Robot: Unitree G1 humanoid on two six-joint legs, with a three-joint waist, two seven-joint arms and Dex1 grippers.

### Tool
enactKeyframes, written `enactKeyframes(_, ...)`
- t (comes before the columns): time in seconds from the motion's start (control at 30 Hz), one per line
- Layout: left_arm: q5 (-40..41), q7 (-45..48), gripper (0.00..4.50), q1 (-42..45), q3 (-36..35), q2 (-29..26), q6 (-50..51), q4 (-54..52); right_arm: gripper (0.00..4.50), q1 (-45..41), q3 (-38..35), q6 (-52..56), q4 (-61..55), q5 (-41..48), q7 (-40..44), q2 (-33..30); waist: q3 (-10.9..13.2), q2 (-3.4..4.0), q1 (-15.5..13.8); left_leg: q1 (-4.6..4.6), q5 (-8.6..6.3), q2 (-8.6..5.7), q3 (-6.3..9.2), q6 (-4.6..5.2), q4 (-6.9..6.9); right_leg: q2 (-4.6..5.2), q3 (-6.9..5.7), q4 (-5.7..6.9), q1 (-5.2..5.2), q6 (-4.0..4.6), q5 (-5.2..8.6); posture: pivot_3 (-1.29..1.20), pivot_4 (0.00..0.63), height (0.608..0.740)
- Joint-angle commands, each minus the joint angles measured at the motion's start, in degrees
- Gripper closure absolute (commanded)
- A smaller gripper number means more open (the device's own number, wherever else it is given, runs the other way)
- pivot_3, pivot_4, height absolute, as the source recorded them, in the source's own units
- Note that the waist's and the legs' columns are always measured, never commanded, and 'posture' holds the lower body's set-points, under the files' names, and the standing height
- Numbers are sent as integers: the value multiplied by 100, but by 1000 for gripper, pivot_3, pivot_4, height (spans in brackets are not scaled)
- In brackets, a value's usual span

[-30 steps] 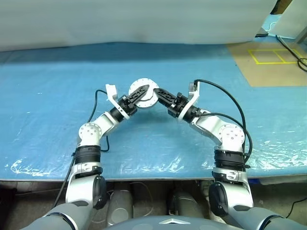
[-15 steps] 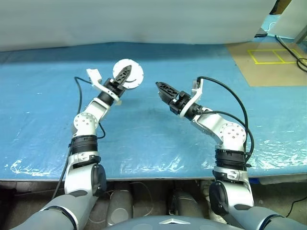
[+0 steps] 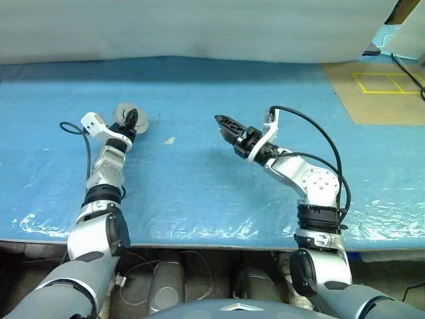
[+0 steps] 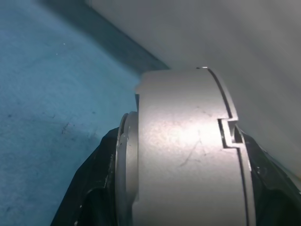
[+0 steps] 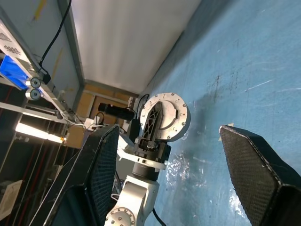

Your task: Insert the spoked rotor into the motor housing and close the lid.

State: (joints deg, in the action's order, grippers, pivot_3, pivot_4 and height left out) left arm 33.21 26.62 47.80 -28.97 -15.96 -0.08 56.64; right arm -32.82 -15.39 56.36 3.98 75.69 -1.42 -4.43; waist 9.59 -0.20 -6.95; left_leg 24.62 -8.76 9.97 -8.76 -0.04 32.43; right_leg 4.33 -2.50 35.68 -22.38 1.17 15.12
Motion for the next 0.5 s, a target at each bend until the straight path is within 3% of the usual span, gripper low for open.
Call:
enactKeyframes(0.03, -72, 77, 1848, 336, -95, -211, -369, 192, 953, -61, -24, -9, -120, -24, 46, -37, 0, 0, -8, 0, 0, 1, 0, 0, 1, 0, -1, 1, 0, 1, 0, 0, 150, 740)
enactKeyframes(0.5, -338, -16, 1848, 579, -159, -437, -530, 996, 953, 18, -27, -26, -228, -109, 36, -34, 0, 0, -14, 14, 0, 4, 18, 0, 7, 6, -32, 1, -1, 3, -1, 0, 150, 740)
